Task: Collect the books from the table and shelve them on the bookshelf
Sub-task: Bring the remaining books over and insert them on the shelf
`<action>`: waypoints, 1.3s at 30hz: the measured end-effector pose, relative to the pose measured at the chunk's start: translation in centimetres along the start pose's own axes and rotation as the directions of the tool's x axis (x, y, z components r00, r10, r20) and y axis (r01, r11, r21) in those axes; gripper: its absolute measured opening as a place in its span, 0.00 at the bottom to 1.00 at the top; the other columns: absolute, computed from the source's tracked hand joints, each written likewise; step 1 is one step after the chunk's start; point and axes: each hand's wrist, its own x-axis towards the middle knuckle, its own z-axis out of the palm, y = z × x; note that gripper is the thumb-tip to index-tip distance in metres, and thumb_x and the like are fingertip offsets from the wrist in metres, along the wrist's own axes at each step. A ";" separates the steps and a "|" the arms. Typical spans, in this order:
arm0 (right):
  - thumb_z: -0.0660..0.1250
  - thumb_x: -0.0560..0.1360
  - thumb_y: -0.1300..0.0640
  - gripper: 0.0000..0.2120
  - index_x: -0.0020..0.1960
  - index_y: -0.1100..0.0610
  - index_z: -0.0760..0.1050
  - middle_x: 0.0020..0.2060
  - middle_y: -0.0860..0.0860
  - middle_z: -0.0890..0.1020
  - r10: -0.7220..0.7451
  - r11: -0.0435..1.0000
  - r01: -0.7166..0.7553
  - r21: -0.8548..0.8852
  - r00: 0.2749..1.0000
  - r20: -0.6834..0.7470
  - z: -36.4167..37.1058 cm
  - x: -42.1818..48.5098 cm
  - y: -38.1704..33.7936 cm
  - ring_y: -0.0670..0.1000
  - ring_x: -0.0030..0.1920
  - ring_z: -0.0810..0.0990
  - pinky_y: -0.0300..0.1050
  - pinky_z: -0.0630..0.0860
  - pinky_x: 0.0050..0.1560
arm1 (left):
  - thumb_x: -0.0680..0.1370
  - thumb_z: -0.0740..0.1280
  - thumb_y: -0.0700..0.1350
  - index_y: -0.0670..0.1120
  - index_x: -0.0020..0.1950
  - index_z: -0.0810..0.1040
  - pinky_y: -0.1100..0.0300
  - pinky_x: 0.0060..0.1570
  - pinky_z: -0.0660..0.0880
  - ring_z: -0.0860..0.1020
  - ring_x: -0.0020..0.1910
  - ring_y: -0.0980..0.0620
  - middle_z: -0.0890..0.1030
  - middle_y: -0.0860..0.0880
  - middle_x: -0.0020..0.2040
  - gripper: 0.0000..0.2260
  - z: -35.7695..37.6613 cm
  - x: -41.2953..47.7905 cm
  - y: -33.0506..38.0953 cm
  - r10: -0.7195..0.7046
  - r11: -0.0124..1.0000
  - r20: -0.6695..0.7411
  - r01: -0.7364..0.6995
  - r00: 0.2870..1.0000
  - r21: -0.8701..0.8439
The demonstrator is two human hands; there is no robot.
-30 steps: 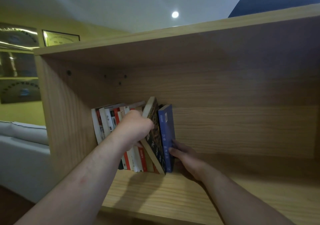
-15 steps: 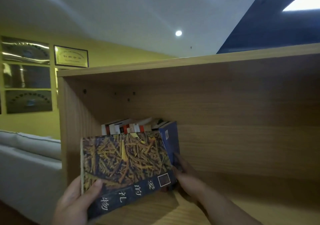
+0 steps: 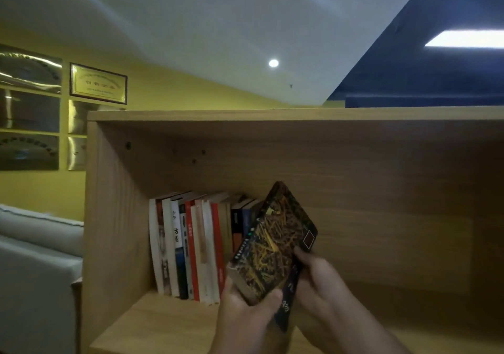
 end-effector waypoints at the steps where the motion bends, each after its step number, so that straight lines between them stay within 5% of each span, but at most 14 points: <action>1: 0.62 0.81 0.60 0.17 0.69 0.60 0.72 0.58 0.65 0.82 -0.021 1.000 0.021 0.005 1.000 -0.017 -0.6 0.2 -0.5 0.65 0.58 0.81 0.66 0.76 0.59 | 0.58 0.80 0.52 0.54 0.56 0.77 0.49 0.54 0.78 0.82 0.54 0.47 0.84 0.49 0.51 0.28 0.0 0.1 0.5 -0.043 0.999 0.061 0.043 0.997 0.003; 4: 0.63 0.81 0.62 0.16 0.67 0.51 0.73 0.57 0.62 0.83 -0.133 0.987 0.122 -0.105 0.986 -0.099 -1.6 0.7 -2.2 0.64 0.57 0.81 0.66 0.78 0.55 | 0.71 0.74 0.57 0.54 0.58 0.75 0.53 0.52 0.77 0.77 0.53 0.52 0.78 0.52 0.57 0.19 -0.2 1.8 2.0 -0.083 0.993 0.122 0.072 0.989 0.095; 7: 0.64 0.81 0.62 0.16 0.64 0.48 0.77 0.57 0.57 0.84 -0.242 0.931 0.228 -0.285 0.970 -0.013 -1.7 2.1 -3.1 0.61 0.58 0.82 0.66 0.76 0.63 | 0.79 0.67 0.51 0.49 0.54 0.78 0.53 0.43 0.80 0.81 0.47 0.53 0.82 0.51 0.50 0.08 0.1 4.4 2.0 -0.017 0.893 0.065 -0.014 0.998 0.450; 10: 0.67 0.80 0.60 0.16 0.63 0.42 0.77 0.63 0.52 0.82 -0.381 0.782 0.375 -0.499 0.920 0.094 -0.6 2.5 -3.1 0.53 0.61 0.81 0.58 0.76 0.66 | 0.77 0.70 0.46 0.50 0.47 0.81 0.45 0.47 0.83 0.84 0.42 0.49 0.86 0.48 0.42 0.01 0.4 6.4 0.6 0.062 0.798 0.053 -0.081 0.997 0.597; 14: 0.70 0.78 0.48 0.29 0.76 0.53 0.67 0.72 0.53 0.73 -0.443 0.530 0.285 -0.798 0.896 0.026 0.1 4.0 -1.1 0.56 0.69 0.74 0.53 0.74 0.69 | 0.78 0.70 0.47 0.56 0.44 0.73 0.63 0.40 0.79 0.79 0.41 0.61 0.80 0.56 0.41 0.07 0.8 7.0 -1.5 0.194 0.749 -0.043 -0.120 0.980 0.651; 18: 0.65 0.82 0.54 0.08 0.56 0.41 0.77 0.58 0.49 0.82 -0.131 0.686 0.101 -0.720 0.991 0.014 -0.1 3.5 1.2 0.50 0.54 0.81 0.50 0.80 0.54 | 0.77 0.72 0.49 0.53 0.47 0.74 0.64 0.41 0.78 0.77 0.42 0.62 0.79 0.56 0.42 0.06 0.9 7.4 -3.0 0.211 0.728 -0.086 -0.098 0.974 0.678; 20: 0.61 0.83 0.57 0.11 0.57 0.40 0.73 0.51 0.42 0.81 -0.001 0.713 0.078 -0.697 0.994 0.110 -0.3 2.8 1.5 0.43 0.49 0.79 0.38 0.76 0.43 | 0.75 0.73 0.49 0.53 0.45 0.76 0.64 0.39 0.77 0.79 0.41 0.61 0.80 0.55 0.40 0.07 0.7 7.6 -3.0 0.187 0.735 -0.054 -0.103 0.981 0.670; 22: 0.60 0.82 0.61 0.17 0.55 0.38 0.75 0.50 0.42 0.83 0.050 0.704 0.073 -0.706 0.987 0.152 -0.6 2.5 1.4 0.44 0.51 0.80 0.37 0.75 0.44 | 0.74 0.74 0.51 0.53 0.43 0.77 0.64 0.36 0.78 0.80 0.39 0.61 0.82 0.54 0.39 0.07 0.3 7.9 -2.9 0.178 0.680 0.031 -0.145 0.984 0.719; 26: 0.64 0.79 0.64 0.30 0.74 0.38 0.67 0.64 0.50 0.81 0.074 0.669 0.088 -0.738 0.980 0.184 -1.0 2.3 1.8 0.52 0.63 0.78 0.49 0.76 0.61 | 0.76 0.69 0.58 0.55 0.54 0.79 0.63 0.46 0.80 0.80 0.45 0.61 0.81 0.57 0.46 0.11 -0.9 8.2 -0.9 0.333 0.401 0.147 -0.281 0.931 0.872; 29: 0.75 0.73 0.56 0.46 0.80 0.36 0.52 0.77 0.49 0.66 0.057 0.521 0.156 -0.839 0.975 0.217 -0.8 2.3 2.5 0.52 0.74 0.68 0.49 0.68 0.69 | 0.73 0.71 0.61 0.54 0.70 0.72 0.44 0.67 0.70 0.73 0.64 0.46 0.77 0.51 0.63 0.27 -1.8 10.3 2.4 0.651 -0.090 0.432 -0.502 0.624 0.860; 30: 0.77 0.71 0.54 0.49 0.80 0.36 0.50 0.78 0.48 0.63 0.050 0.494 0.166 -0.853 0.974 0.219 -0.7 2.4 2.7 0.52 0.75 0.66 0.48 0.67 0.70 | 0.74 0.68 0.63 0.56 0.74 0.66 0.40 0.72 0.63 0.68 0.70 0.44 0.72 0.49 0.70 0.31 -1.8 10.9 3.9 0.556 -0.179 0.521 -0.519 0.648 0.836; 33: 0.80 0.68 0.53 0.55 0.80 0.34 0.46 0.79 0.48 0.63 0.060 0.511 0.164 -0.844 0.972 0.226 -0.8 2.7 3.1 0.52 0.75 0.66 0.52 0.69 0.74 | 0.79 0.59 0.63 0.64 0.78 0.56 0.45 0.77 0.53 0.57 0.78 0.48 0.61 0.54 0.79 0.27 -1.2 13.0 7.0 0.232 -0.080 0.510 -0.507 0.828 0.858; 35: 0.82 0.65 0.53 0.59 0.79 0.32 0.45 0.77 0.46 0.65 0.039 0.489 0.176 -0.855 0.974 0.223 -0.9 2.8 3.3 0.50 0.73 0.69 0.54 0.72 0.72 | 0.80 0.59 0.62 0.62 0.76 0.63 0.48 0.74 0.55 0.61 0.77 0.50 0.67 0.56 0.77 0.24 -1.1 13.8 7.4 0.198 -0.104 0.528 -0.518 0.826 0.849; 39: 0.83 0.58 0.47 0.60 0.76 0.26 0.48 0.70 0.41 0.72 -0.024 0.480 0.203 -0.854 0.975 0.219 -0.6 3.2 3.8 0.48 0.68 0.75 0.55 0.77 0.67 | 0.76 0.67 0.60 0.60 0.69 0.74 0.50 0.69 0.66 0.72 0.68 0.52 0.78 0.57 0.67 0.21 -1.4 14.2 7.0 0.267 0.029 0.486 -0.511 0.832 0.859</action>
